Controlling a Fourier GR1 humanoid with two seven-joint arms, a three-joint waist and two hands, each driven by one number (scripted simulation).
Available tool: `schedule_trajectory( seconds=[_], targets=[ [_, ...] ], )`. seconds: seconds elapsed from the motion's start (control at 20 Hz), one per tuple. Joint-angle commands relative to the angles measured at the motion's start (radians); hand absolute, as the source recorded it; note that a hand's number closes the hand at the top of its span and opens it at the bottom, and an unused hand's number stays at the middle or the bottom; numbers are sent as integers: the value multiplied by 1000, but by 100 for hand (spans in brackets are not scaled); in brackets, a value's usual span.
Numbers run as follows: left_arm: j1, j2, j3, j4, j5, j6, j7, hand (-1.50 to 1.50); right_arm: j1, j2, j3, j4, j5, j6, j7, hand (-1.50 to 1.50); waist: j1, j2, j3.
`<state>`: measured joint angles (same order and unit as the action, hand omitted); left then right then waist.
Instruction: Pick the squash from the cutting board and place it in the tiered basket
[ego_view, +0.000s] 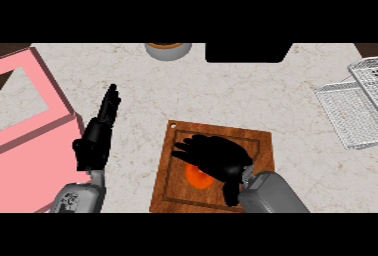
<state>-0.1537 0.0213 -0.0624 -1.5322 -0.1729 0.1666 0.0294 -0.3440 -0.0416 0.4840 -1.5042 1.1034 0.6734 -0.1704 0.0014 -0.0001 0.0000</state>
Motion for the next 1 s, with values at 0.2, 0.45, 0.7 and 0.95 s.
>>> schedule_trajectory(
  seconds=[0.2, 0.45, 0.7, 0.95],
  targets=[
    [52, -21, -32, -43, -31, 23, -2, 0, 18, -2, 30, -13, 54, -180, -33, 150, 0, 0, 0],
    [-9, 25, 36, -7, 15, -10, 14, 0, 82, -167, -37, -18, 130, -214, 9, 150, -25, -3, 0],
    [68, 21, 43, -54, 13, 14, 9, 0, 238, -396, -270, 36, 194, -254, 163, 150, -79, -13, -1],
    [-14, 31, 51, -9, 16, -3, 28, 0, 409, -508, -433, -104, 126, -338, 130, 150, -59, -6, 0]
  ],
)
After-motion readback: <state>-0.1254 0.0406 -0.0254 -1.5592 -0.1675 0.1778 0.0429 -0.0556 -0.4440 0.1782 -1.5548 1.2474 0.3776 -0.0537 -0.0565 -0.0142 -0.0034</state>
